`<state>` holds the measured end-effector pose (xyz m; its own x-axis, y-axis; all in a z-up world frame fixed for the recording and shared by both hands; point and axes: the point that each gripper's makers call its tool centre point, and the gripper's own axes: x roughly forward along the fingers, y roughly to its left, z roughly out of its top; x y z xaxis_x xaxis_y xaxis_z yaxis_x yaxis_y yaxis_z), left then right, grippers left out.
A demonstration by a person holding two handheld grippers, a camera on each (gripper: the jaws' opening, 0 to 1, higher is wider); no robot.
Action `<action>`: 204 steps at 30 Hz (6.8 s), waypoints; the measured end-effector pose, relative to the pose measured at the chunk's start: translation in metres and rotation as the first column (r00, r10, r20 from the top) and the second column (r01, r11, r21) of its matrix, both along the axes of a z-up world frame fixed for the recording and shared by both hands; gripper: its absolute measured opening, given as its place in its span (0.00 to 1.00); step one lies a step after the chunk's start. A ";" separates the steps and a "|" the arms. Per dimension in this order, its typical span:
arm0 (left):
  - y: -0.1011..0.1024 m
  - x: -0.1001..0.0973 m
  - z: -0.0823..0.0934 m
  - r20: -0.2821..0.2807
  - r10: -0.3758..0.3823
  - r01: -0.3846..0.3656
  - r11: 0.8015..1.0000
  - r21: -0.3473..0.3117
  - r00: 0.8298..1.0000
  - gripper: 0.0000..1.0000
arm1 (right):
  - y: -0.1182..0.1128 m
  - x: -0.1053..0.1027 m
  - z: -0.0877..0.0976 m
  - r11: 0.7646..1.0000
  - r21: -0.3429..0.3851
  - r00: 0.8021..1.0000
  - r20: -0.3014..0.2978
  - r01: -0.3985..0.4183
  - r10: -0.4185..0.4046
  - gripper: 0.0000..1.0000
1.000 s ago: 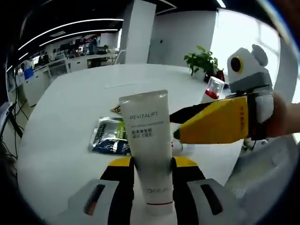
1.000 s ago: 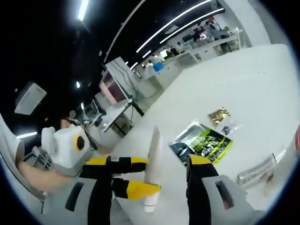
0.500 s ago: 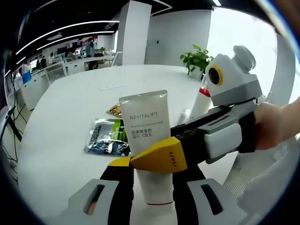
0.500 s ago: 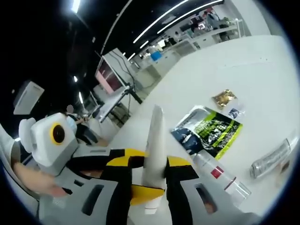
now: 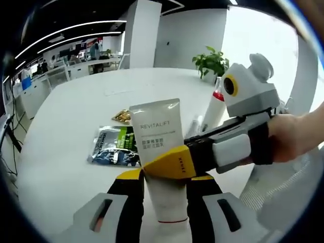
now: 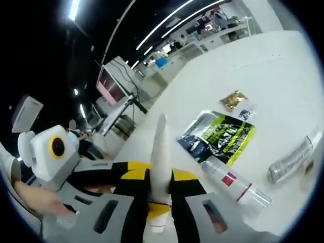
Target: Arrange the skincare products in the storage area until every visible bottle or jar stands upright without overlapping.
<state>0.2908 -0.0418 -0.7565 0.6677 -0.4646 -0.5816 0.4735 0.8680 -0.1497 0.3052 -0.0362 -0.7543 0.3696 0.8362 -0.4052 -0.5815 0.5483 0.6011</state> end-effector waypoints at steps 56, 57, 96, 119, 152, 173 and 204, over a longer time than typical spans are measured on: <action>-0.032 -0.063 0.098 -0.035 -0.797 0.740 0.542 0.398 0.602 0.35 | -0.015 -0.094 0.038 0.896 -0.204 0.762 0.472 -0.396 0.444 0.13; -0.033 -0.063 0.096 -0.044 -0.810 0.747 0.516 0.419 0.584 0.33 | -0.015 -0.096 0.038 0.890 -0.212 0.754 0.475 -0.403 0.454 0.13; -0.089 -0.070 0.079 -0.241 -0.880 0.840 0.260 0.476 0.409 0.12 | -0.061 -0.078 0.033 0.889 -0.341 0.793 0.425 -0.306 0.436 0.18; -0.140 0.006 0.080 -0.245 -0.898 0.856 0.222 0.467 0.367 0.12 | -0.111 -0.005 0.030 0.894 -0.383 0.813 0.427 -0.234 0.396 0.18; -0.157 0.046 0.078 -0.206 -0.904 0.870 0.267 0.416 0.376 0.11 | -0.154 0.007 0.022 0.873 -0.488 0.886 0.396 -0.018 0.240 0.34; -0.167 0.067 0.081 -0.165 -0.887 0.839 0.328 0.435 0.432 0.11 | -0.194 -0.021 0.016 0.901 -0.421 0.938 0.342 0.103 0.052 0.36; -0.168 0.071 0.079 -0.146 -0.882 0.836 0.354 0.419 0.447 0.14 | -0.203 -0.023 0.021 0.906 -0.390 0.934 0.357 0.163 -0.015 0.81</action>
